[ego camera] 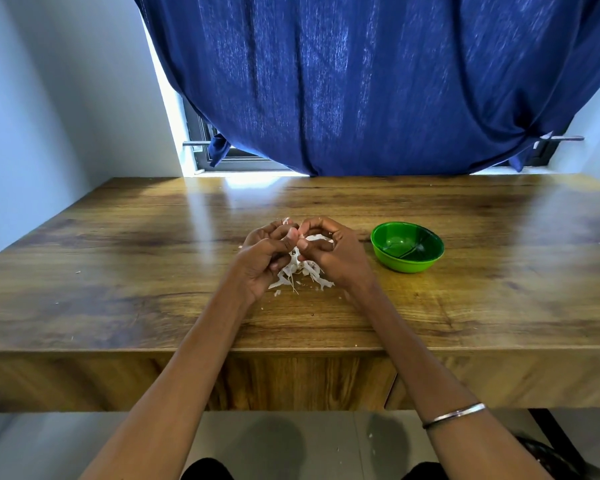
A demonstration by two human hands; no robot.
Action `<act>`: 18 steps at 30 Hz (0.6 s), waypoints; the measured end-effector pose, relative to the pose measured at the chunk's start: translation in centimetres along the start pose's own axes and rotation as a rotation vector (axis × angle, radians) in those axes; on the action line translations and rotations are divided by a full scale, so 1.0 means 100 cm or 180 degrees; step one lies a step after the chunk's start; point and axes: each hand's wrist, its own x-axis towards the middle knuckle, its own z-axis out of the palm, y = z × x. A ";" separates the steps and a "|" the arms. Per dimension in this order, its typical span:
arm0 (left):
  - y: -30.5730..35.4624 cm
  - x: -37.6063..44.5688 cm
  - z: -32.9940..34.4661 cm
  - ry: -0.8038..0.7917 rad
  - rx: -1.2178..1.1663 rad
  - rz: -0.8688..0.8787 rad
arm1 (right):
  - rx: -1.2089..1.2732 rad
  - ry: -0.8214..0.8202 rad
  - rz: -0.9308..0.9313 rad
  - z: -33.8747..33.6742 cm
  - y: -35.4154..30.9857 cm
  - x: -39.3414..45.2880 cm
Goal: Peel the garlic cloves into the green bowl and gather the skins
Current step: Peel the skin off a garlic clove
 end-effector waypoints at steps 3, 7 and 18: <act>0.000 0.002 -0.001 0.0052 -0.0173 -0.0053 | 0.0223 0.0059 0.0137 -0.001 -0.001 0.000; 0.000 0.006 -0.004 0.0190 -0.0485 -0.0050 | 0.0662 0.0123 0.0380 -0.002 -0.004 -0.001; 0.003 -0.003 0.002 0.0559 -0.0086 0.0190 | 0.0289 0.0411 0.0463 -0.002 -0.002 -0.001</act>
